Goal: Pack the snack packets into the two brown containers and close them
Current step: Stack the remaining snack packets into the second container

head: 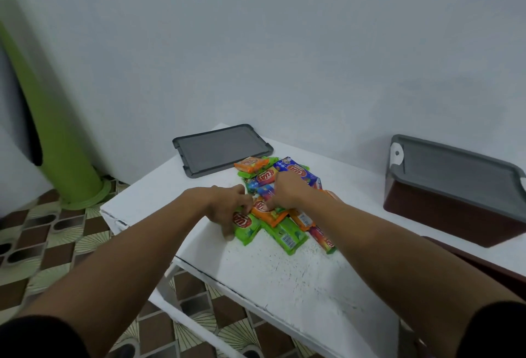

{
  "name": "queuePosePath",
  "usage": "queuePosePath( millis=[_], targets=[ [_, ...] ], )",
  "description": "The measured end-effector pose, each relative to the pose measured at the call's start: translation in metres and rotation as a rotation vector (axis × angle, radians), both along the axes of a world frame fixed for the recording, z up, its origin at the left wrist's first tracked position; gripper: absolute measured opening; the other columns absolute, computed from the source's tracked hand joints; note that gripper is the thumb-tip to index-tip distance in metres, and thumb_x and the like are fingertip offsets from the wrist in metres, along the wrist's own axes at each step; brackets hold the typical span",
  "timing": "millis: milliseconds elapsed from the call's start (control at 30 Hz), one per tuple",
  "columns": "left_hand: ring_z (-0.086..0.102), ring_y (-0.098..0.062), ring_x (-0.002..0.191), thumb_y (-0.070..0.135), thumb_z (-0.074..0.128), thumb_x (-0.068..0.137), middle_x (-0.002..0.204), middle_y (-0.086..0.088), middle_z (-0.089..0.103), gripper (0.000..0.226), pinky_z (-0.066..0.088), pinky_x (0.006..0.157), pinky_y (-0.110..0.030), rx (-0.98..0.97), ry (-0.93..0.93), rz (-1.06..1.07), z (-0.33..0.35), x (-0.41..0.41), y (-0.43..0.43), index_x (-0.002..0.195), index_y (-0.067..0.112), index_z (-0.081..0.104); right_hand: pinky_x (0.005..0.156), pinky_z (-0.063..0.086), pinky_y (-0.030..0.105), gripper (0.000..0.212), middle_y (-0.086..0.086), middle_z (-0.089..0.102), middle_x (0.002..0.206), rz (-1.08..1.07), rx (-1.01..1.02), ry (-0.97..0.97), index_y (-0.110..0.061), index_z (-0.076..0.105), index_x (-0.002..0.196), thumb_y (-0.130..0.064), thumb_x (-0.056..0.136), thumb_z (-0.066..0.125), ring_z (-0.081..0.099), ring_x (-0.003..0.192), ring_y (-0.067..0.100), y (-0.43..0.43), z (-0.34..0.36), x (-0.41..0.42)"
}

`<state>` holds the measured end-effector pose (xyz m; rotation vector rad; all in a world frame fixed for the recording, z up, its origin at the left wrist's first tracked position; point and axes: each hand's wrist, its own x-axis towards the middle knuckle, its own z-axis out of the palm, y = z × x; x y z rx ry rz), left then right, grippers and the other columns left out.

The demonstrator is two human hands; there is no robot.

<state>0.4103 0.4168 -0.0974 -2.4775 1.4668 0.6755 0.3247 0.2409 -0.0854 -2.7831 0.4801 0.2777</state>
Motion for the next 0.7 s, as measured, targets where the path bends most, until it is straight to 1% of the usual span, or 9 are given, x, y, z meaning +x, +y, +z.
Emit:
queuePosePath(
  millis=[133,200,300,433,500,567,600,633,700],
  targets=[
    [0.051,-0.021,0.107,0.046,0.088,0.069,0.123,0.007,0.046,0.063,0.048,0.090,-0.041,-0.050,-0.047,-0.007,-0.005,-0.001,0.002,0.111,0.040,0.041,0.053,0.038,0.026,0.029,-0.001,0.053,0.074,0.051,0.023,0.017,-0.016,0.051,0.083,-0.035,0.086,0.072,0.053,0.068,0.013,-0.006,0.008,0.004],
    [0.053,-0.018,0.107,0.049,0.086,0.070,0.126,0.008,0.054,0.068,0.045,0.094,-0.042,-0.074,-0.042,0.017,-0.005,-0.001,0.005,0.119,0.040,0.041,0.052,0.036,0.028,0.029,0.001,0.052,0.067,0.060,0.017,-0.010,-0.013,0.050,0.072,-0.031,0.095,0.058,0.051,0.063,0.016,-0.009,0.015,0.004],
    [0.054,-0.016,0.102,0.054,0.083,0.073,0.125,0.005,0.059,0.075,0.044,0.089,-0.035,-0.089,-0.019,0.056,-0.005,-0.004,0.010,0.133,0.035,0.041,0.053,0.033,0.030,0.022,0.005,0.050,0.070,0.060,-0.006,0.000,-0.009,0.052,0.077,-0.018,0.097,0.048,0.048,0.066,0.020,-0.014,0.022,-0.001],
    [0.054,-0.015,0.100,0.059,0.078,0.076,0.120,0.003,0.057,0.073,0.048,0.083,-0.028,-0.131,0.002,0.039,0.002,-0.005,0.016,0.137,0.027,0.054,0.064,0.043,0.027,0.017,0.002,0.057,0.083,0.027,0.221,-0.009,-0.015,0.058,0.089,-0.023,0.100,0.047,0.050,0.068,0.015,-0.019,0.023,-0.015],
    [0.054,-0.016,0.098,0.057,0.078,0.076,0.113,0.005,0.054,0.068,0.048,0.081,-0.029,-0.143,-0.020,0.024,0.010,-0.005,0.019,0.132,0.025,0.058,0.064,0.043,0.028,0.022,0.000,0.055,0.080,0.009,0.340,-0.053,-0.016,0.056,0.085,-0.029,0.101,0.049,0.050,0.067,0.016,-0.017,0.026,-0.026],
    [0.053,-0.017,0.097,0.050,0.079,0.077,0.112,0.005,0.052,0.061,0.046,0.079,-0.028,-0.186,-0.028,0.034,0.020,-0.007,0.021,0.128,0.025,0.058,0.064,0.039,0.029,0.028,-0.002,0.053,0.081,0.005,0.391,-0.083,-0.017,0.057,0.083,-0.043,0.093,0.063,0.051,0.072,0.015,-0.016,0.033,-0.039],
    [0.053,-0.017,0.098,0.048,0.080,0.078,0.113,0.005,0.052,0.061,0.046,0.079,-0.029,-0.216,-0.029,0.040,0.025,-0.008,0.022,0.129,0.025,0.057,0.071,0.042,0.029,0.037,-0.005,0.054,0.092,0.009,0.397,-0.073,-0.018,0.061,0.096,-0.052,0.084,0.072,0.056,0.084,0.016,-0.016,0.038,-0.046],
    [0.053,-0.017,0.101,0.047,0.080,0.078,0.117,0.005,0.052,0.063,0.047,0.082,-0.030,-0.242,-0.039,0.039,0.031,-0.009,0.022,0.132,0.025,0.055,0.080,0.045,0.031,0.060,-0.008,0.053,0.107,0.016,0.395,-0.047,-0.019,0.060,0.116,-0.057,0.074,0.080,0.058,0.100,0.017,-0.017,0.042,-0.053],
    [0.051,-0.016,0.106,0.049,0.080,0.079,0.124,0.004,0.051,0.070,0.048,0.088,-0.033,-0.290,-0.078,0.019,0.043,-0.012,0.020,0.139,0.025,0.053,0.088,0.050,0.034,0.085,-0.008,0.055,0.122,0.029,0.389,-0.011,-0.023,0.046,0.131,-0.049,0.063,0.090,0.060,0.109,0.017,-0.019,0.048,-0.066]
  ],
)
